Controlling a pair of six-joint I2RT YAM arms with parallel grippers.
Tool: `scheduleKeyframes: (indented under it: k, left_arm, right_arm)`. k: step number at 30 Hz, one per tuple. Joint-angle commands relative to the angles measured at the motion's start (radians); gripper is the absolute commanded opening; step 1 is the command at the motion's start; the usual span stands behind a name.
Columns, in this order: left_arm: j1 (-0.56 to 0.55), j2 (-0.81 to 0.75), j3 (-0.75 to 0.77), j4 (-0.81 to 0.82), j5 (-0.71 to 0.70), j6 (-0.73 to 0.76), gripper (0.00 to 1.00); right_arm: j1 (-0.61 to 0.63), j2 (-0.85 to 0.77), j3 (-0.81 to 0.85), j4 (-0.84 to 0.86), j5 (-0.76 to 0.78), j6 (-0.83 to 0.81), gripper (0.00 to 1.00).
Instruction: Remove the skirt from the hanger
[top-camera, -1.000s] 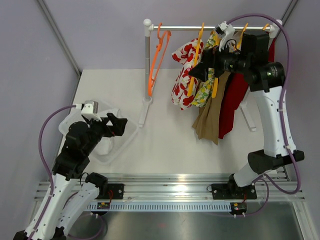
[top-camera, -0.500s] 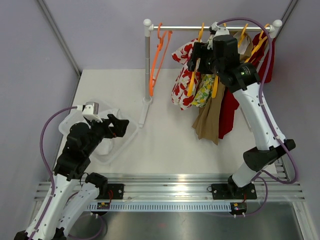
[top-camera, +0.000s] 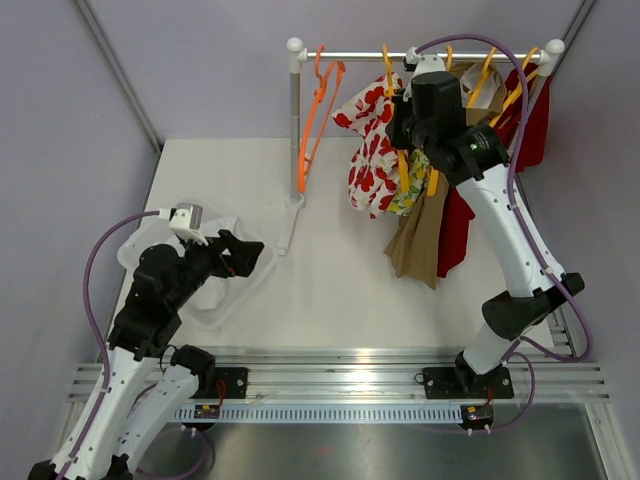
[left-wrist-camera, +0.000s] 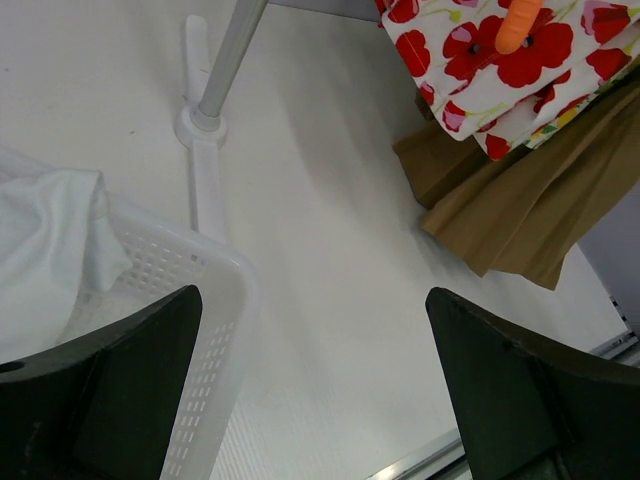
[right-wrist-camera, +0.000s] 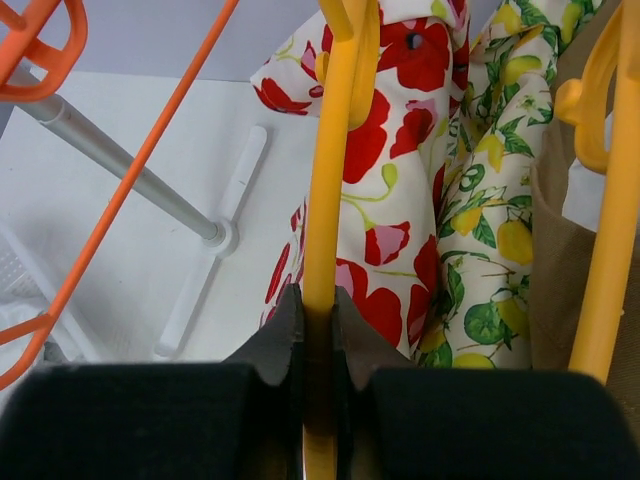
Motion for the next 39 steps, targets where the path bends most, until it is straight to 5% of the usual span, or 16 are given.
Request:
scheduleKeyframes:
  k: [1, 7, 14, 20, 30, 39]
  left_arm:
    - [0.003, 0.008, 0.002, 0.099, 0.133, 0.018, 0.99]
    - [-0.007, 0.035, 0.003, 0.171, 0.235, 0.033, 0.99]
    - [-0.13, 0.072, 0.01, 0.218, 0.171, 0.096, 0.99]
    - [-0.32, 0.087, -0.003, 0.266, 0.046, 0.18, 0.99]
    - [-0.556, 0.175, -0.073, 0.513, -0.113, 0.238, 0.99]
    - [-0.803, 0.57, 0.011, 0.832, -0.415, 0.283, 0.99]
  right_arm:
    - [0.009, -0.004, 0.101, 0.057, 0.046, -0.07, 0.0]
    - [0.011, -0.019, 0.221, 0.054, -0.055, -0.085, 0.0]
    - [0.009, -0.073, 0.155, 0.037, -0.236, -0.073, 0.0]
    - [0.006, -0.16, -0.035, 0.067, -0.345, -0.094, 0.0]
    - [-0.118, -0.428, -0.569, 0.286, -0.779, 0.051, 0.0]
    - [-0.144, -0.511, -0.693, 0.34, -0.834, 0.099, 0.0]
